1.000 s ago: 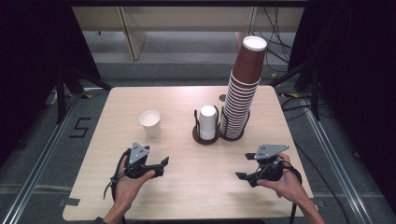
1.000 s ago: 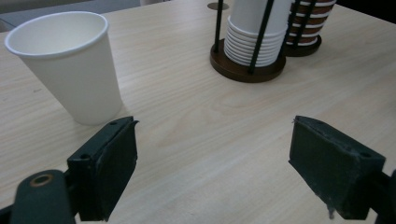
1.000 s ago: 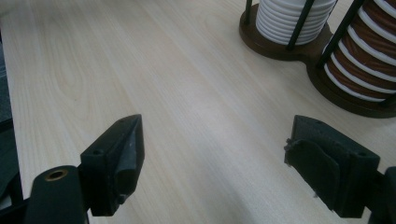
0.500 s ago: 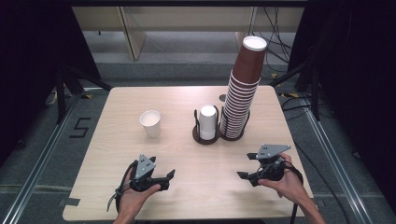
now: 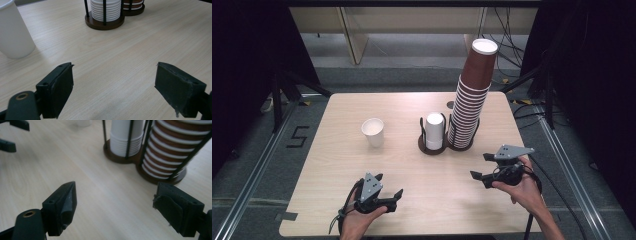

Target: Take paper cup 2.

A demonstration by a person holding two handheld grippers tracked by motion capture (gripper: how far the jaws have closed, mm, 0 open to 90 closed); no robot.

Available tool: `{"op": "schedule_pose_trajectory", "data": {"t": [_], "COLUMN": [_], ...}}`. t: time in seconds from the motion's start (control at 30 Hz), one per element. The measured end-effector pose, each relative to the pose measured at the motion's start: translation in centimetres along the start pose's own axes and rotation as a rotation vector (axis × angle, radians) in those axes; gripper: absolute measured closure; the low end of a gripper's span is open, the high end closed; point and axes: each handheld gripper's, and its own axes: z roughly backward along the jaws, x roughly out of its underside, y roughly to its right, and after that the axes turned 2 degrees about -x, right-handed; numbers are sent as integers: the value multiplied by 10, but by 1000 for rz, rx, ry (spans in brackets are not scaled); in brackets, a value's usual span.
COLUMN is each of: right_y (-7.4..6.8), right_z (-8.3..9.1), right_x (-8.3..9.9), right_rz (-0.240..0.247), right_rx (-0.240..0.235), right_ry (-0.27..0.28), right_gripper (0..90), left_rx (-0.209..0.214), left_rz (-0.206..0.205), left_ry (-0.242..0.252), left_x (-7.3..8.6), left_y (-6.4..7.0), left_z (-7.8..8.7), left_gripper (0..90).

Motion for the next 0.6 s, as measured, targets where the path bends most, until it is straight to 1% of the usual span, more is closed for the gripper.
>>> {"op": "schedule_pose_trajectory", "data": {"t": [0.03,0.07,0.1,0.13,0.17,0.2,0.23,0.27,0.3,0.33,0.37,0.4,0.43,0.47,0.53,0.57,0.6], "right_y": [2,5,7,9,12,14,16,19,22,22,26,29,31,33,36,39,39], "right_z": [3,5,7,10,13,16,19,21,22,25,28,30,31,34,37,39,41], "right_x": [-3,-7,-10,-13,-17,-20,-24,-27,-31,-34,-39,-43,-46,-50,-57,-62,-65], "right_rz": [-19,-4,-21,-29,-31,-35,-51,-41,-49,-80,-66,-61,-49,-58,-58,-47,-51], "right_rx": [14,27,30,44,53,58,61,63,63,77,98,103,104,115,126,130,133], "right_ry": [10,29,43,53,64,80,102,111,135,133,148,160,174,178,196,201,200], "right_gripper": [178,172,168,165,161,161,161,161,161,161,160,161,160,160,159,159,159], "left_rx": [10,6,4,11,9,15,12,13,13,21,21,14,20,16,18,18,23], "left_rz": [4,3,6,0,2,2,-1,-4,-7,-6,-8,-10,-8,-8,-7,-9,-8], "left_ry": [6,1,-4,-3,-5,-5,-9,-12,-16,-9,-10,-16,-11,-14,-12,-13,-13], "left_x": [1,2,2,3,3,4,4,4,4,5,5,5,5,5,5,5,5], "left_y": [0,0,0,-1,-1,-1,-2,-2,-1,-2,-2,-2,-2,-2,-2,-2,-2], "left_z": [-2,-2,-2,-4,-4,-5,-5,-5,-5,-6,-7,-6,-7,-6,-6,-6,-7], "left_gripper": [150,150,150,150,150,149,150,150,150,150,150,150,150,150,150,150,150]}}
